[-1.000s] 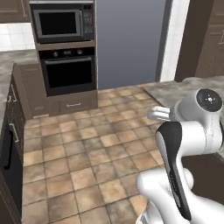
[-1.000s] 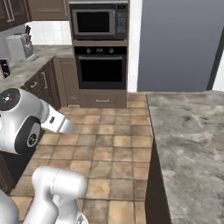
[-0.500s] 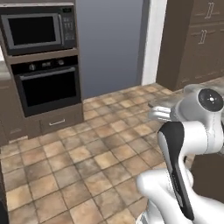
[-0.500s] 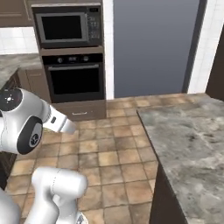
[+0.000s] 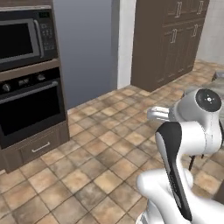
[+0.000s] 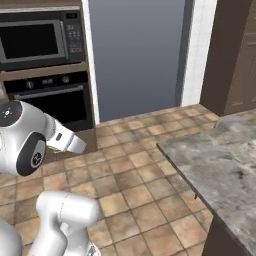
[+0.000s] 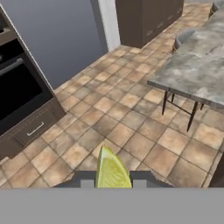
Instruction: Take the lemon wedge from the fridge and place it on the plate with fish on the dining counter.
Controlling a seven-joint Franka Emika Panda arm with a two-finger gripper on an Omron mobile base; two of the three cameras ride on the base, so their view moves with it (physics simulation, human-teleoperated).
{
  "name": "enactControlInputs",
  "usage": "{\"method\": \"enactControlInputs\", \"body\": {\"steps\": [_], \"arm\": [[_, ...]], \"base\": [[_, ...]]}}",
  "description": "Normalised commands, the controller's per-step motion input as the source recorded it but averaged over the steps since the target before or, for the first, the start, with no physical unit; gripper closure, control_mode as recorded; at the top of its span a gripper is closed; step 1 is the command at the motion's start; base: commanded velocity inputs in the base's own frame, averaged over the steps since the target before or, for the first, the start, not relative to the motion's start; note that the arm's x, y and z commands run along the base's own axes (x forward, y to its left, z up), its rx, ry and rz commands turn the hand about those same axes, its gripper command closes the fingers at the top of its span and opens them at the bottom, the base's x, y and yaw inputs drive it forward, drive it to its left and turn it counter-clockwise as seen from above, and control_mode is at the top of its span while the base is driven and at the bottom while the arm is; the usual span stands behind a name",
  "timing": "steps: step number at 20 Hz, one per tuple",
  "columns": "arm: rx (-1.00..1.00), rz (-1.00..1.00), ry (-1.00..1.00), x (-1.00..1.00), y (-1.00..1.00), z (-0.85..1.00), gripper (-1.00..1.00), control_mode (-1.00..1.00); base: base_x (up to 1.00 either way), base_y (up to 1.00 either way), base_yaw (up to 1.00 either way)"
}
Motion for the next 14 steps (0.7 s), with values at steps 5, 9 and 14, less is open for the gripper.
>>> {"method": "enactControlInputs", "body": {"steps": [5, 9, 14], "arm": [[0.0, 0.0, 0.0, 0.0, 0.0, 0.0, 1.0, 1.0], [0.0, 0.0, 0.0, 0.0, 0.0, 0.0, 1.0, 1.0], [0.0, 0.0, 0.0, 0.0, 0.0, 0.0, 1.0, 1.0]], "base": [[1.0, 0.42, -0.35], [1.0, 0.42, -0.35], [1.0, 0.49, -0.4]]}}
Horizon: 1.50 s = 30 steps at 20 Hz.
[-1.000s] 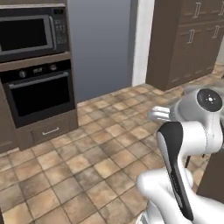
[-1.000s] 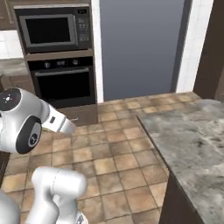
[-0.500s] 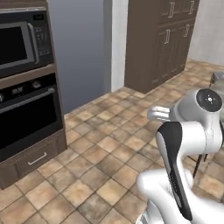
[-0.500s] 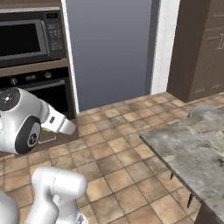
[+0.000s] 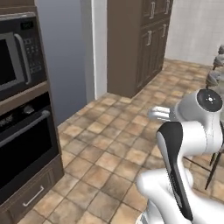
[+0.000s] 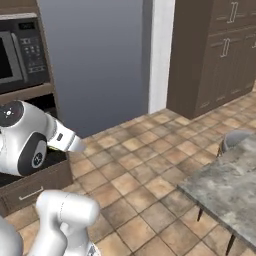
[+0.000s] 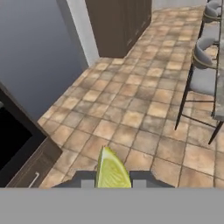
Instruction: Take the lemon wedge from the fridge and place it on the plate with fish on the dining counter.
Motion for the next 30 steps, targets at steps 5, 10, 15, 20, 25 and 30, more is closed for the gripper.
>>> {"method": "enactControlInputs", "body": {"steps": [5, 10, 15, 20, 25, 30], "arm": [[0.0, 0.0, 0.0, 0.0, 0.0, 0.0, 1.0, 1.0], [0.0, 0.0, 0.0, 0.0, 0.0, 0.0, 1.0, 1.0], [0.0, 0.0, 0.0, 0.0, 0.0, 0.0, 1.0, 1.0], [0.0, 0.0, 0.0, 0.0, 0.0, 0.0, 1.0, 1.0], [0.0, 0.0, 0.0, 0.0, 0.0, 0.0, 1.0, 1.0], [0.0, 0.0, 0.0, 0.0, 0.0, 0.0, 1.0, 1.0]], "base": [[1.0, 0.21, -0.41], [1.0, 0.06, -0.38], [1.0, -0.19, -0.37], [1.0, -0.14, -0.29], [1.0, 0.21, -0.36], [1.0, 0.39, -0.4]]}}
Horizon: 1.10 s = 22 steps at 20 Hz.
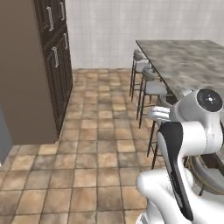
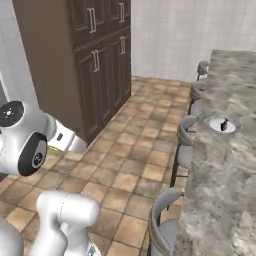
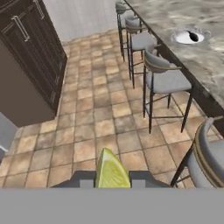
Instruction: Take the lemon wedge from the fridge and place it on the plate with fish on the dining counter.
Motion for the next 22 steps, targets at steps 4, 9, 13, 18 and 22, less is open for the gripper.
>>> {"method": "enactControlInputs", "body": {"steps": [4, 9, 13, 18, 22], "arm": [[0.0, 0.0, 0.0, 0.0, 0.0, 0.0, 1.0, 1.0], [0.0, 0.0, 0.0, 0.0, 0.0, 0.0, 1.0, 1.0], [0.0, 0.0, 0.0, 0.0, 0.0, 0.0, 1.0, 1.0], [0.0, 0.0, 0.0, 0.0, 0.0, 0.0, 1.0, 1.0], [0.0, 0.0, 0.0, 0.0, 0.0, 0.0, 1.0, 1.0]], "base": [[1.0, 0.54, -0.43], [1.0, 0.65, -0.51], [0.99, 0.72, -0.64], [0.89, 0.78, -0.73], [0.98, 0.81, -0.73]]}}
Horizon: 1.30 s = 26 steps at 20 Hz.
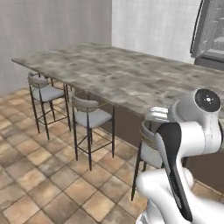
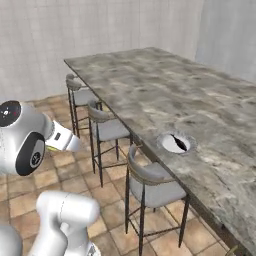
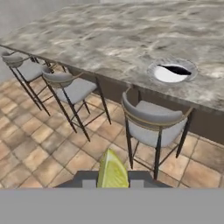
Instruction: Take the lemon wedge from the fridge and place it on the plate with fish on the dining counter.
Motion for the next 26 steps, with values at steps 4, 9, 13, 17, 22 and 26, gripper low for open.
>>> {"method": "enactControlInputs", "body": {"steps": [4, 9, 13, 17, 22, 26], "arm": [[0.0, 0.0, 0.0, 0.0, 0.0, 0.0, 1.0, 1.0], [0.0, 0.0, 0.0, 0.0, 0.0, 0.0, 1.0, 1.0], [0.0, 0.0, 0.0, 0.0, 0.0, 0.0, 1.0, 1.0], [0.0, 0.0, 0.0, 0.0, 0.0, 0.0, 1.0, 1.0], [-0.03, -0.18, 0.04, 0.4, 0.4, -0.05, 1.0, -1.0], [-0.02, -0.61, 0.1, 1.0, 1.0, -0.32, 1.0, -1.0]], "base": [[0.53, 0.39, -0.75], [0.31, 0.15, -0.73], [0.94, 0.09, -0.69], [1.0, 0.49, -0.4], [0.6, 0.45, -0.22], [0.0, 0.0, 0.0]]}}
